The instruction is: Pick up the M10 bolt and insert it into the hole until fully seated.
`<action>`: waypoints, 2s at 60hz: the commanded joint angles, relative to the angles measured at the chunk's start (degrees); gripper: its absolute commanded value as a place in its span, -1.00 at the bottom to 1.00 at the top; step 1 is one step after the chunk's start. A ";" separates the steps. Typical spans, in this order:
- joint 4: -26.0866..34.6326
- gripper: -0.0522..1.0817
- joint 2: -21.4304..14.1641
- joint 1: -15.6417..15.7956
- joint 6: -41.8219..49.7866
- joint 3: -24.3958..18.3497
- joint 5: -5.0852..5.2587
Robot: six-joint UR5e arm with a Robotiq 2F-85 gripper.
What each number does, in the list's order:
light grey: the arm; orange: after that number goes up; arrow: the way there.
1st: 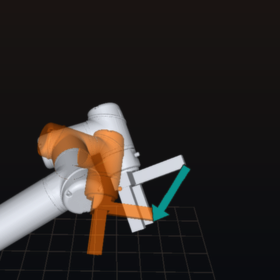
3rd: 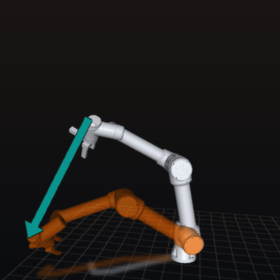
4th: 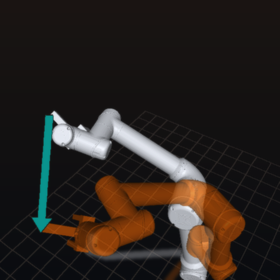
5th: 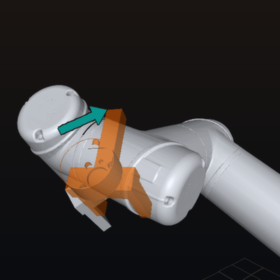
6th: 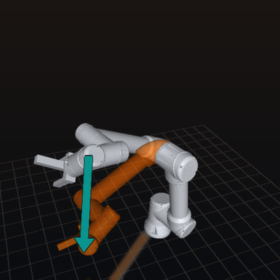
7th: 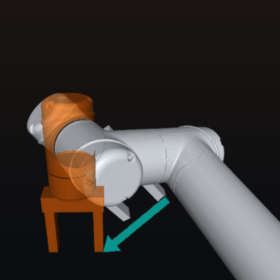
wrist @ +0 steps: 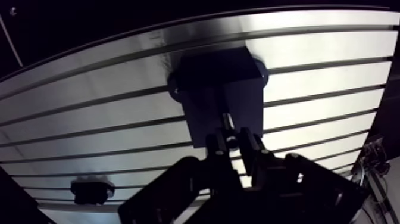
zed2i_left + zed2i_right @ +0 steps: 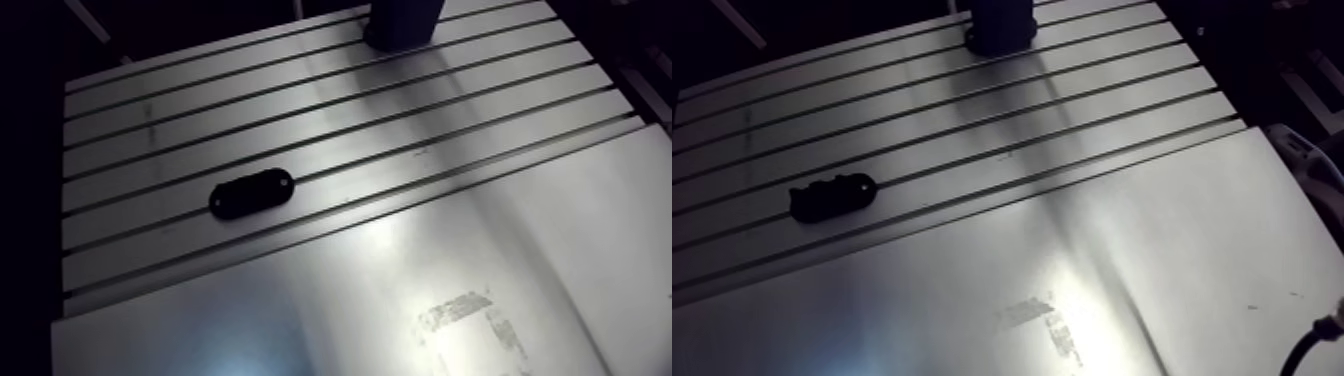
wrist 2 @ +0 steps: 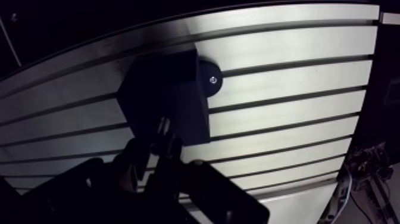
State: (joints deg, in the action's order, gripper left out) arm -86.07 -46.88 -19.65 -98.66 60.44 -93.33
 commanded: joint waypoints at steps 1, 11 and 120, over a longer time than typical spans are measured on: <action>0.07 0.98 0.00 -0.04 0.00 0.47 0.04; 0.00 0.98 0.00 -0.13 0.00 0.75 0.03; -0.57 -0.90 -31.49 8.28 -2.11 17.82 2.91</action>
State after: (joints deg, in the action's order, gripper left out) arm -89.33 -66.30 -17.17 -100.71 74.49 -92.23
